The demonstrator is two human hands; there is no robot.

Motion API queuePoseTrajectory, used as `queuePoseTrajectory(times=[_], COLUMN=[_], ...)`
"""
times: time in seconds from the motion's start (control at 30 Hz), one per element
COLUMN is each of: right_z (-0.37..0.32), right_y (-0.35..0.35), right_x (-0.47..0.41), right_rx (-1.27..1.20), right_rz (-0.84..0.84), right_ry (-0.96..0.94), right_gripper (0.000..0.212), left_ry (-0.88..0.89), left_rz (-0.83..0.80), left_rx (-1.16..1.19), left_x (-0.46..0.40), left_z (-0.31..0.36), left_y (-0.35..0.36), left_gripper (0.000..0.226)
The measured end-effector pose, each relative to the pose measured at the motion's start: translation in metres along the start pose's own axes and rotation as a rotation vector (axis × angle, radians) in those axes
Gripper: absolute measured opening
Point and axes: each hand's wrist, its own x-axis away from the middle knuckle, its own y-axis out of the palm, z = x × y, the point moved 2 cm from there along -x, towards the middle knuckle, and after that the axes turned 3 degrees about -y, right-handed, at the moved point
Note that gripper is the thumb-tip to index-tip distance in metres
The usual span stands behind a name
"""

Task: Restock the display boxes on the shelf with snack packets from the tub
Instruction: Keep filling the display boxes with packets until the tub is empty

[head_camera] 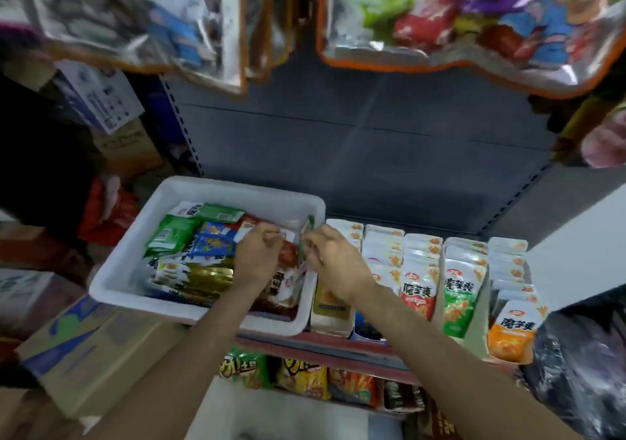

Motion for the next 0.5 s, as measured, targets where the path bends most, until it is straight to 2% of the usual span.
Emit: queuePoseTrajectory(times=[0.1, 0.2, 0.3, 0.4, 0.5], right_z=[-0.022, -0.020, -0.013, -0.037, -0.045], right_y=[0.036, 0.078, 0.112, 0.109, 0.111], right_x=[-0.034, -0.063, -0.086, -0.081, -0.076], right_rx=[-0.100, -0.157, -0.162, -0.051, -0.033], right_rz=[-0.078, -0.183, -0.290, -0.448, -0.469], right_ry=[0.052, 0.179, 0.257, 0.307, 0.288], right_gripper=[0.039, 0.055, 0.066, 0.062, 0.062], left_ry=[-0.202, -0.312, -0.312, -0.293, -0.255], left_rz=[-0.040, -0.138, -0.242, -0.252, -0.235], left_rx=[-0.050, -0.075, -0.180, -0.166, -0.129], left_x=[-0.024, -0.038, -0.050, -0.058, -0.059], left_z=[-0.038, -0.059, -0.069, -0.076, -0.077], left_y=[-0.030, -0.052, -0.061, -0.062, -0.060], left_gripper=[0.027, 0.036, 0.037, 0.034, 0.031])
